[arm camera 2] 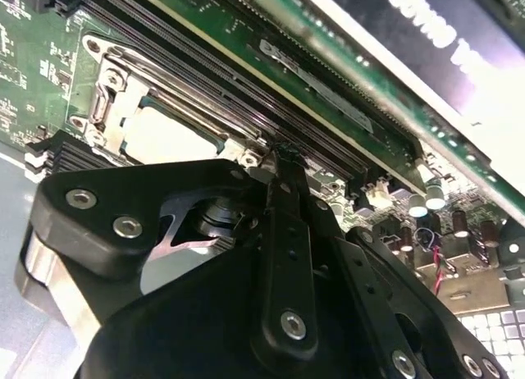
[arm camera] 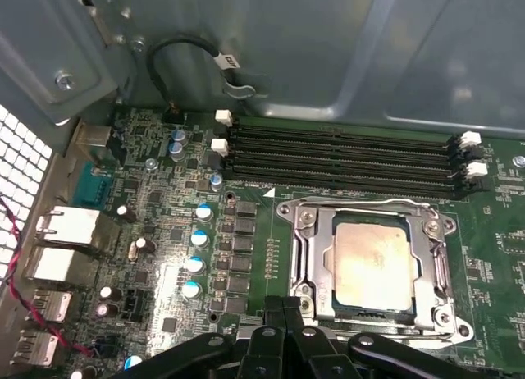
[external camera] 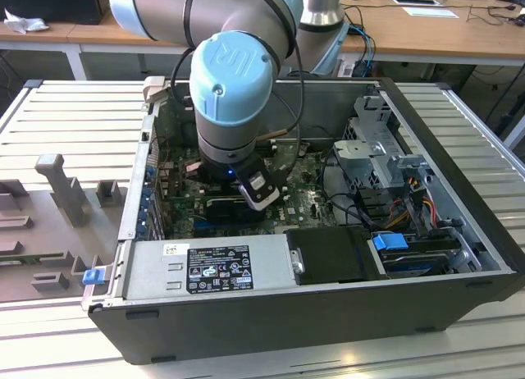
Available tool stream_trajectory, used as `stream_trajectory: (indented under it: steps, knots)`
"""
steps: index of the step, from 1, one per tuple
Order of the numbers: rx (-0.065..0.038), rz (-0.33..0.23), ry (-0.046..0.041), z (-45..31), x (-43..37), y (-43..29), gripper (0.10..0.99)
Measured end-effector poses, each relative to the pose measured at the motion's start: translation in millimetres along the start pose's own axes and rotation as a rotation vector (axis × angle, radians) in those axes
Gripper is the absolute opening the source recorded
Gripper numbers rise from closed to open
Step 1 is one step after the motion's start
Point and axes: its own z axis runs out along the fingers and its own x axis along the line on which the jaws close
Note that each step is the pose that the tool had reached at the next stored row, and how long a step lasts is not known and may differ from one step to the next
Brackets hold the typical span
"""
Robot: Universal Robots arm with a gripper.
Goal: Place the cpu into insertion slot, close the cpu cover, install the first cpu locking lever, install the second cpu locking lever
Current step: 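Install the second cpu locking lever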
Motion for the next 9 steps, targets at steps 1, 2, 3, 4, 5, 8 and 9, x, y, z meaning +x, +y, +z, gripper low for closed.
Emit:
stream_trajectory:
  steps: [1,2,3,4,5,8,9]
  knots:
    - [0.0,0.0,0.0002,-0.1,0.0,0.0,0.106]
    - [0.0,0.0,0.0003,-0.4,0.1,0.0,0.106]
    - [0.0,0.0,0.0002,-1.8,0.2,0.6,0.106]
    - [0.0,0.0,-0.0001,-3.8,0.1,1.7,0.106]
    - [0.0,0.0,0.0001,-6.7,0.0,2.9,0.106]
    - [-0.001,0.0,0.0001,-16.1,0.2,7.1,0.106]
    - [-0.001,0.0,0.0001,-18.6,0.1,8.1,0.106]
